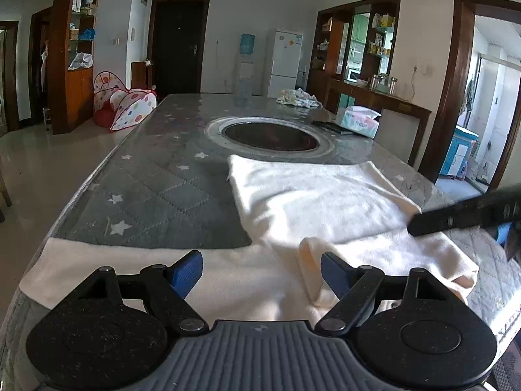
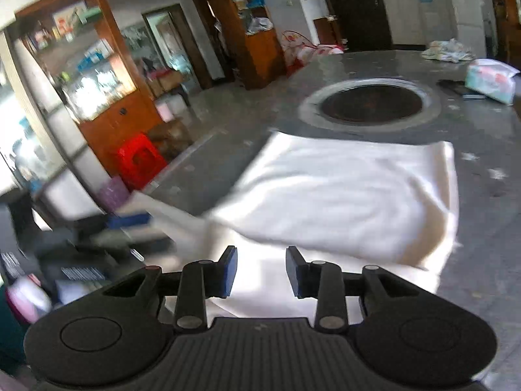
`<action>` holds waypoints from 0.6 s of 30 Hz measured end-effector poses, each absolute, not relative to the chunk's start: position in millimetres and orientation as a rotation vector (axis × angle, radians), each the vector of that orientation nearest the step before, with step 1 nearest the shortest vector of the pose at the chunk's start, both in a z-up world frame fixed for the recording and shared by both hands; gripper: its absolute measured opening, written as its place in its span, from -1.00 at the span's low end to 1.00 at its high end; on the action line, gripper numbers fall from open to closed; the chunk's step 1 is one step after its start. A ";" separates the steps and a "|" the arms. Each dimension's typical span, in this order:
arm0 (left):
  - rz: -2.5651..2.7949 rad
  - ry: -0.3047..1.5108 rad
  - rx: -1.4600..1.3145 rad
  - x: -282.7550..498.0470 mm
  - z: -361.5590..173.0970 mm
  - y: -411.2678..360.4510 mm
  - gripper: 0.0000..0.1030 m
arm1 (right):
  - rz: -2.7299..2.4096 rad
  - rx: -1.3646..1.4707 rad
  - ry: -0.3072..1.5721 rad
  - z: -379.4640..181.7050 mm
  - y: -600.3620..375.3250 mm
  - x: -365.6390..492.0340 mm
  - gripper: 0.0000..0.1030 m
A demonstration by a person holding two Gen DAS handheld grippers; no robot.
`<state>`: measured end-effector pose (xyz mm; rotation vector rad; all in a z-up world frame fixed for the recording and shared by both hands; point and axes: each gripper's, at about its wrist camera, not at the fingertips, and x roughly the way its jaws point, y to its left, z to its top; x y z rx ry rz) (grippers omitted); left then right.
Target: Fold clothes
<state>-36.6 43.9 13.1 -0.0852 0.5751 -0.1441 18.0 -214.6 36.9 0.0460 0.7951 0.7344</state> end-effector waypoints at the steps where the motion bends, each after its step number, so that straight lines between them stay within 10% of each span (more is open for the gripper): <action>1: -0.153 0.572 -0.083 -35.8 14.1 41.8 0.60 | 0.710 0.034 0.805 32.6 -221.8 17.2 -0.36; 18: -0.376 0.588 -0.051 -18.2 5.3 -9.3 0.04 | 0.593 0.035 0.748 18.9 -261.6 23.8 -0.39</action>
